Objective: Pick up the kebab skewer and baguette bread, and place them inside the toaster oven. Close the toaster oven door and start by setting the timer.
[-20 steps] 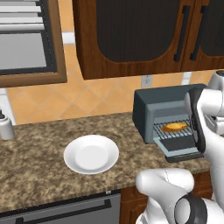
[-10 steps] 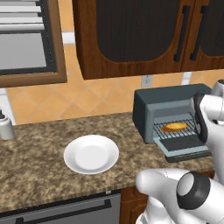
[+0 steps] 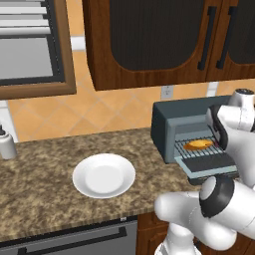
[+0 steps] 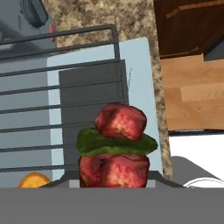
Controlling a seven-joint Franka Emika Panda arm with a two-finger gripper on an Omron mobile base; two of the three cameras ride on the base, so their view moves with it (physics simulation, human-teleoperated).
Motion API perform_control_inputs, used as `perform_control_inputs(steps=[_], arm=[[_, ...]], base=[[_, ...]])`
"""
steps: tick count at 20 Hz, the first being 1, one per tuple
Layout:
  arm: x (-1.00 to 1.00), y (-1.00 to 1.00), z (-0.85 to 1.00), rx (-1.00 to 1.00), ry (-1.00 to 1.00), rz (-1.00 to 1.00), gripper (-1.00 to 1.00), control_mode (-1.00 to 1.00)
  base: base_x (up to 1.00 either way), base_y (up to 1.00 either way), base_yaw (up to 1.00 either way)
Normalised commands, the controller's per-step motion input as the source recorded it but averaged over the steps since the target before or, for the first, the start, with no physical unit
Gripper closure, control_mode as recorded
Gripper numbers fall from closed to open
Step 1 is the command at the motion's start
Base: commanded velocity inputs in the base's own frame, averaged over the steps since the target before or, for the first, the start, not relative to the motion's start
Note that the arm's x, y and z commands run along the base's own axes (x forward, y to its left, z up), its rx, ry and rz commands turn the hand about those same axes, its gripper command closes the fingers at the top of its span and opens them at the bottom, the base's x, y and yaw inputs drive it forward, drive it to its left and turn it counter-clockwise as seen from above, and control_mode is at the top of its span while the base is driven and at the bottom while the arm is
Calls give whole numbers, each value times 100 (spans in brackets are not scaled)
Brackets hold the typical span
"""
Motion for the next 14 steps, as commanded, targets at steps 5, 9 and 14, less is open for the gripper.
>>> perform_control_inputs(steps=[5, 9, 14], arm=[[28, -1, -9, 1, 0, 0, 100, -100], [1, -1, -31, 2, 0, 0, 100, -100], [0, -1, -38, 0, 0, 0, 100, -100]], base=[[0, 0, 0], [0, 0, 0], [0, 0, 0]])
